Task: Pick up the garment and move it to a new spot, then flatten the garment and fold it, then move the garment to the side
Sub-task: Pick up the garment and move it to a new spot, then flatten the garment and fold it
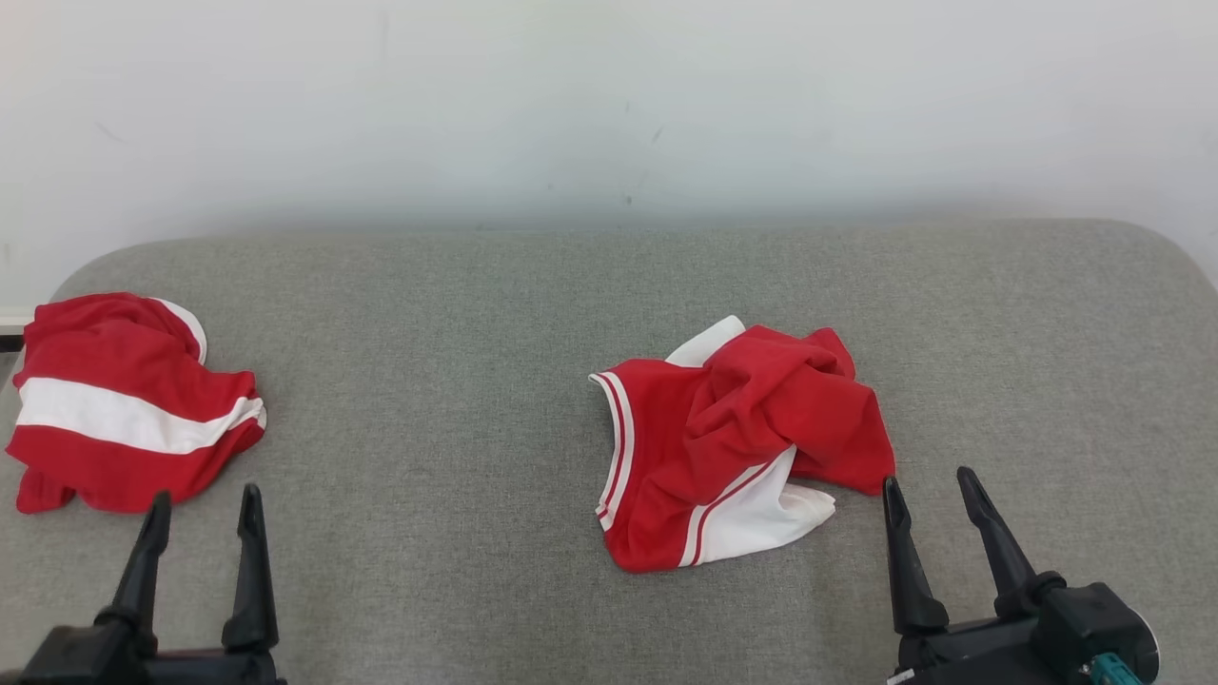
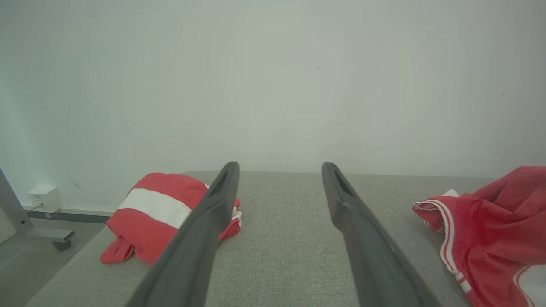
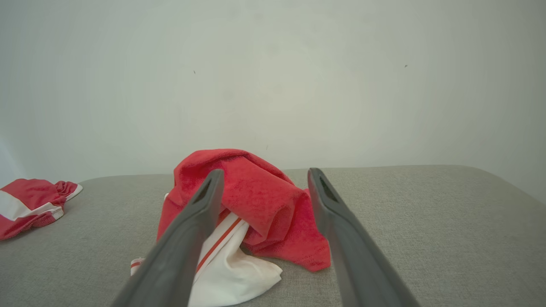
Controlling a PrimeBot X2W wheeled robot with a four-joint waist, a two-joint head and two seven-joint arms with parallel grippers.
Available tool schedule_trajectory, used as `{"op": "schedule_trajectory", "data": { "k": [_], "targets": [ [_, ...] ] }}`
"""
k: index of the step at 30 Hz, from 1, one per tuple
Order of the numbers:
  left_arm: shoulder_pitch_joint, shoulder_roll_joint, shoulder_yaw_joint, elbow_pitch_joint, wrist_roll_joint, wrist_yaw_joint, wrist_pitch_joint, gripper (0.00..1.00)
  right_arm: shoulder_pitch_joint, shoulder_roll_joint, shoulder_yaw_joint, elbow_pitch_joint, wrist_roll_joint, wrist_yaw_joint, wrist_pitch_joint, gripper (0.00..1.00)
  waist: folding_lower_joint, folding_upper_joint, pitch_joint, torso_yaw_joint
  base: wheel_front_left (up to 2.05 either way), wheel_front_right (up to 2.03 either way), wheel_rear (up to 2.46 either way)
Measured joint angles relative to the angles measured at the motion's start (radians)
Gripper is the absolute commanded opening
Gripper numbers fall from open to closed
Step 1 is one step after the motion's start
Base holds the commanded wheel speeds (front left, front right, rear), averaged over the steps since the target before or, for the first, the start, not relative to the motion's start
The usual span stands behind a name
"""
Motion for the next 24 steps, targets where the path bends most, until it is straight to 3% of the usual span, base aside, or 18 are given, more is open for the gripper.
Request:
{"op": "schedule_trajectory", "data": {
  "k": [13, 24],
  "targets": [
    [0.073, -0.05, 0.024, 0.015, 0.019, -0.085, 0.0, 1.0, 0.048, 0.0, -0.019, -0.005, -0.02, 0.0, 0.009, 1.0, 0.0, 0.0, -0.018, -0.01, 0.0, 0.0, 0.0],
    [0.082, -0.061, 0.03, 0.062, 0.025, -0.113, 0.0, 1.0, 0.058, 0.0, -0.025, -0.002, -0.019, 0.0, 0.013, 1.0, 0.0, 0.0, -0.027, -0.018, 0.0, 0.0, 0.0]
  ]
}}
